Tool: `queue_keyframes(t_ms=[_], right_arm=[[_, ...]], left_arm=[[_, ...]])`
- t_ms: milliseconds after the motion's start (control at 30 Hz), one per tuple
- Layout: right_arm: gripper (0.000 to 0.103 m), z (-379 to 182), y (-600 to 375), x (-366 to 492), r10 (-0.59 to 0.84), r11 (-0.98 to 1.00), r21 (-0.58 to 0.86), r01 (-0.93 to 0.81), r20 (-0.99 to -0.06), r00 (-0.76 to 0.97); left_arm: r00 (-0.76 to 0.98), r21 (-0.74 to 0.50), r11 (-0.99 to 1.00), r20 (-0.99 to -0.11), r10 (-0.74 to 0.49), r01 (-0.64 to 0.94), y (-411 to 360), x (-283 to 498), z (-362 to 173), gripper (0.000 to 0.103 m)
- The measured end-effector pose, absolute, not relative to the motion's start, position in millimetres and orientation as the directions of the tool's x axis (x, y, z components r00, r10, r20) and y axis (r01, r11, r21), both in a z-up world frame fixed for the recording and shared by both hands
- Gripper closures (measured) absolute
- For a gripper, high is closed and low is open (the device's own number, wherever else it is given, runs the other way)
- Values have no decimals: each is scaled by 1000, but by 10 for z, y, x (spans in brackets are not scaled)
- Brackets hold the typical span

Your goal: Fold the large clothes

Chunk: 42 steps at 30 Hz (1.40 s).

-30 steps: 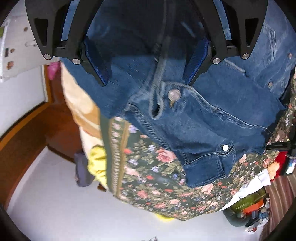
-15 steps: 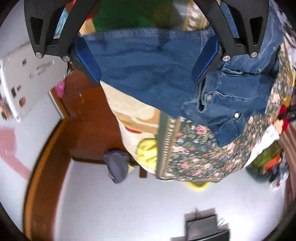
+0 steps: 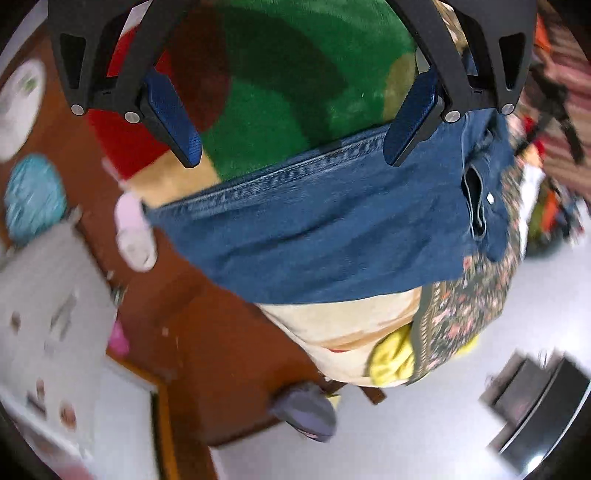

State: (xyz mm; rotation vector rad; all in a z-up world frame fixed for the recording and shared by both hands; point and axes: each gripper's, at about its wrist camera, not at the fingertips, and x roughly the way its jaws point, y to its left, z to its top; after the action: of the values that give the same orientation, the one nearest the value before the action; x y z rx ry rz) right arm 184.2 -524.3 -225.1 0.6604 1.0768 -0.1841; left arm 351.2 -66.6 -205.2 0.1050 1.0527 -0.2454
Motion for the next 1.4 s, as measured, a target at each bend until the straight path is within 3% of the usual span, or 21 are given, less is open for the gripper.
queue_keyframes(t_ms=[133, 233, 300, 333, 400, 467, 667, 867, 1167, 1400], right_arm=[[5, -2526, -5386, 1948, 242, 728, 472, 497, -856, 458], [11, -2634, -5418, 2057, 237, 716, 474, 512, -856, 460], [22, -2685, -5430, 2125, 226, 713, 467, 523, -859, 459], [34, -2707, -5435, 2164, 215, 714, 459, 529, -863, 457], [46, -2737, -5469, 2229, 219, 700, 471, 537, -857, 466], [65, -2706, -5503, 2267, 217, 684, 489, 541, -844, 490], [84, -2371, -5425, 2380, 151, 733, 464, 497, -824, 546], [88, -1722, -5180, 2495, 105, 805, 443, 394, -761, 641], [89, -491, -4151, 2849, 231, 898, 437, 57, -578, 782], [89, -381, -2873, 3297, 401, 892, 423, -160, -576, 712]], left_arm=[[432, -44, 966, -889, -154, 255, -797, 3574, -2219, 5], [425, -34, 964, -893, -147, 262, -853, 3580, -2302, 5], [416, -36, 965, -898, -146, 261, -858, 3576, -2353, 5], [412, -41, 964, -899, -150, 261, -847, 3574, -2366, 5], [410, -55, 965, -898, -160, 258, -826, 3578, -2365, 5], [412, -56, 965, -897, -162, 257, -817, 3572, -2344, 5], [450, -13, 964, -882, -137, 267, -824, 3514, -2230, 5], [503, -13, 965, -851, -147, 261, -678, 3384, -1991, 5], [622, 34, 981, -778, -95, 193, -215, 3114, -1580, 5], [660, 43, 992, -750, -44, 116, 291, 2864, -1474, 5]])
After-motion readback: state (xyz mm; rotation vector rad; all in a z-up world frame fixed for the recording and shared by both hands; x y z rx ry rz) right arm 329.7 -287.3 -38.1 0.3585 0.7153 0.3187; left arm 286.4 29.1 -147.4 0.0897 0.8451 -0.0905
